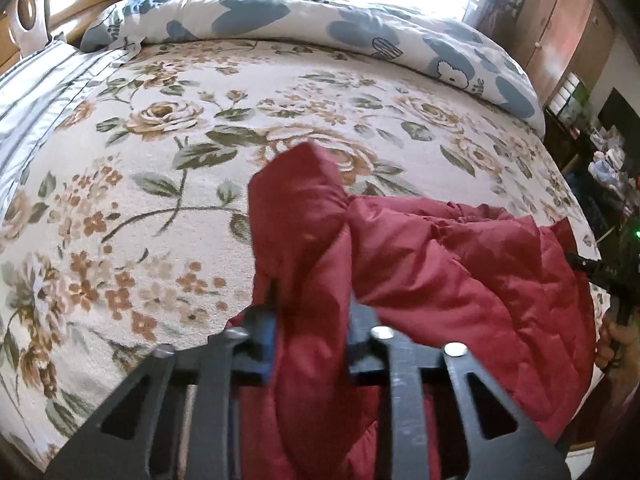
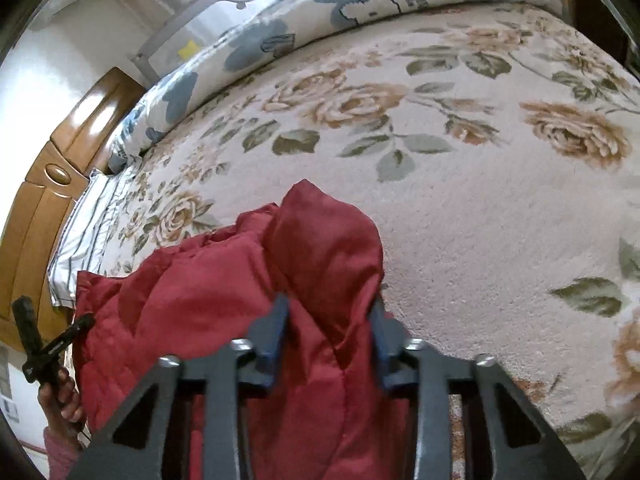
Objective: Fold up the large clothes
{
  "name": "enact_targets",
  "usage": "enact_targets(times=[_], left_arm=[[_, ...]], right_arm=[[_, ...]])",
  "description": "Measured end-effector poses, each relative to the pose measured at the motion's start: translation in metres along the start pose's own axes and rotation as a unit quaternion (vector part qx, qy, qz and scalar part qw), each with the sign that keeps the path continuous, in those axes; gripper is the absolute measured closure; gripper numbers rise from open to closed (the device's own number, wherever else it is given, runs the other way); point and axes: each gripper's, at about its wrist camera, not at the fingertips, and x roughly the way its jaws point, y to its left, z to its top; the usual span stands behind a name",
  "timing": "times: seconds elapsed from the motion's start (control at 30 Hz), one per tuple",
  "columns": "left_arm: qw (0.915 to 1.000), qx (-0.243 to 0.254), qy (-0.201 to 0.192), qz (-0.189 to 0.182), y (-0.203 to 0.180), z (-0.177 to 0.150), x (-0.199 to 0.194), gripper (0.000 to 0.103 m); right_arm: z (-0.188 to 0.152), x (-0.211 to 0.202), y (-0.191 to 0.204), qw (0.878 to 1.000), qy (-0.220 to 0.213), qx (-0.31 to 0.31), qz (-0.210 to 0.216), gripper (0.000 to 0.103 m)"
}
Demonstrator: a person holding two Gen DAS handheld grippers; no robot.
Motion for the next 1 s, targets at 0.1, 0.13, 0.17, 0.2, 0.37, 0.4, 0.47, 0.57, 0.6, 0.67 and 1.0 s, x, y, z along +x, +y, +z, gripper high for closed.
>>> enact_targets(times=[0.1,0.13,0.17,0.2,0.37,0.4,0.47,0.57,0.6,0.67,1.0], left_arm=[[0.9999,-0.006,-0.016,-0.002,0.000,0.005,-0.009,0.088],[0.9997,-0.006,-0.022,0.002,-0.002,0.008,-0.011,0.089],[0.9996,-0.008,-0.026,0.008,-0.004,0.012,-0.012,0.089],[0.9995,-0.009,-0.027,0.012,-0.006,0.015,-0.011,0.089],[0.9990,-0.014,-0.015,0.039,-0.010,0.023,0.012,0.089],[0.9989,-0.019,-0.007,0.041,-0.008,0.023,0.021,0.089],[0.9987,-0.029,0.003,0.041,-0.003,0.022,0.032,0.089],[0.9982,-0.036,0.017,0.044,0.001,0.020,0.049,0.088],[0.9980,-0.035,0.021,0.048,0.000,0.020,0.053,0.088],[0.9977,-0.031,0.025,0.055,-0.001,0.019,0.058,0.087],[0.9958,-0.018,0.038,0.081,-0.003,0.015,0.070,0.080]], right_arm=[[0.001,-0.011,0.008,0.999,-0.026,-0.018,-0.015,0.081],[0.002,-0.015,0.011,0.999,-0.036,-0.022,-0.019,0.081],[0.005,-0.019,0.012,0.998,-0.048,-0.023,-0.022,0.082],[0.007,-0.022,0.014,0.998,-0.058,-0.021,-0.025,0.082],[0.016,-0.007,0.016,0.996,-0.060,-0.021,-0.067,0.082],[0.016,-0.001,0.015,0.996,-0.056,-0.019,-0.073,0.082],[0.013,0.010,0.008,0.996,-0.047,-0.010,-0.078,0.082],[0.010,0.021,0.003,0.996,-0.043,-0.004,-0.084,0.082],[0.009,0.024,0.003,0.995,-0.042,-0.005,-0.088,0.082],[0.008,0.028,0.004,0.994,-0.040,-0.010,-0.097,0.082],[0.003,0.041,0.006,0.991,-0.032,-0.022,-0.127,0.075]])
